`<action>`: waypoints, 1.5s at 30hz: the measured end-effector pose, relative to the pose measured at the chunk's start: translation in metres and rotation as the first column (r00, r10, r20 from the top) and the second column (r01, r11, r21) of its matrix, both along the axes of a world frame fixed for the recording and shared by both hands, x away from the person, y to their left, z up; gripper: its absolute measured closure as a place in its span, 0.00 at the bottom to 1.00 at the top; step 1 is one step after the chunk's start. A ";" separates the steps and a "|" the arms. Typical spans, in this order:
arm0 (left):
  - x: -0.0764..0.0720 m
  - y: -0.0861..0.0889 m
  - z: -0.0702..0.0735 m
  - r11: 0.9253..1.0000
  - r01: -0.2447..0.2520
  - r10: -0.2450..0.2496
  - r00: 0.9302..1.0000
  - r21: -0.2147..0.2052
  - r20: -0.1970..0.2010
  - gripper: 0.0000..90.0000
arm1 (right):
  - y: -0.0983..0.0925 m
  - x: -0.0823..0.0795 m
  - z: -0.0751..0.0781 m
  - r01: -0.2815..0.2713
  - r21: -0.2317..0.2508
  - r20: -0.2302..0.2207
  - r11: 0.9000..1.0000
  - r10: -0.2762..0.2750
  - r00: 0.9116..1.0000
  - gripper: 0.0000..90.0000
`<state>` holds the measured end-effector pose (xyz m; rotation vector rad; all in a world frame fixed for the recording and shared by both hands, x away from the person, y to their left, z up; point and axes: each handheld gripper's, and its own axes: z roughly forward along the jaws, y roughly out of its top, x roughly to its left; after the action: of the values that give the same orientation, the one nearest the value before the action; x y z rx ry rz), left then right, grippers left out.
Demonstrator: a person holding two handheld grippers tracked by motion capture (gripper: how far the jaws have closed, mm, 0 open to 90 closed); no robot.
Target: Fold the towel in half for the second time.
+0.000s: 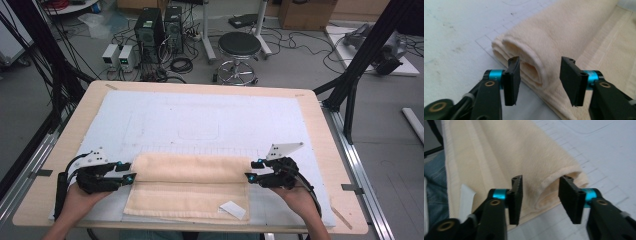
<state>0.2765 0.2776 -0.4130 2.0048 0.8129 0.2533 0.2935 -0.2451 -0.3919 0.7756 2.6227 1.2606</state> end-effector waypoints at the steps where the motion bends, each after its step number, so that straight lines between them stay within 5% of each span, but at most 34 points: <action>1: 0.004 -0.001 0.002 1.000 0.002 -0.002 1.000 -0.001 0.000 0.51 | 0.000 0.003 0.002 0.004 0.000 0.005 1.000 -0.004 1.000 0.54; 7: 0.030 -0.014 0.007 1.000 0.009 -0.010 1.000 -0.019 -0.023 0.39 | 0.013 0.024 0.005 0.003 -0.005 0.006 1.000 -0.003 1.000 0.45; 11: 0.041 -0.020 0.000 1.000 0.018 -0.019 0.998 -0.004 -0.061 0.38 | 0.021 0.039 -0.007 -0.015 -0.024 -0.072 1.000 0.013 0.997 0.43; 13: 0.044 -0.020 -0.004 1.000 0.023 -0.024 0.996 -0.011 -0.081 0.44 | 0.023 0.045 -0.014 -0.029 -0.031 -0.109 0.999 0.026 0.994 0.49; 15: 0.043 -0.017 -0.005 0.999 0.038 -0.040 0.996 -0.034 -0.081 0.67 | 0.022 0.045 -0.015 -0.076 -0.007 -0.127 0.997 0.074 0.989 0.69; 17: 0.039 -0.015 -0.003 0.997 0.058 -0.061 0.996 -0.056 -0.062 0.85 | 0.021 0.042 -0.013 -0.124 0.017 -0.116 0.992 0.125 0.985 0.84; 21: 0.025 -0.013 0.004 0.995 0.084 -0.085 0.996 -0.049 -0.016 0.90 | 0.021 0.029 -0.003 -0.153 0.027 -0.085 0.988 0.155 0.984 0.89; 27: -0.009 -0.006 0.014 0.992 0.118 -0.116 0.992 -0.045 0.054 0.90 | 0.023 0.000 0.011 -0.195 0.022 -0.020 0.981 0.195 0.981 0.89; 32: -0.044 0.003 0.009 0.991 0.126 -0.123 0.991 -0.041 0.049 0.89 | 0.022 -0.031 0.016 -0.226 -0.009 0.007 0.974 0.226 0.974 0.87; 36: -0.065 0.016 0.006 0.992 0.121 -0.120 0.992 -0.037 0.033 0.74 | 0.020 -0.053 0.018 -0.280 -0.003 0.013 0.960 0.280 0.960 0.77; 40: -0.065 0.025 0.007 0.995 0.094 -0.093 0.995 -0.041 0.030 0.66 | 0.015 -0.053 0.022 -0.249 0.025 0.016 0.968 0.249 0.968 0.68; 45: -0.046 0.019 0.007 0.997 0.070 -0.069 0.997 -0.040 0.031 0.59 | 0.016 -0.032 0.014 -0.164 -0.025 0.039 0.986 0.165 0.986 0.61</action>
<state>0.2305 0.2965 -0.4063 1.9822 0.7228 0.2241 0.2617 -0.2293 -0.3776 0.5334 2.7095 1.2706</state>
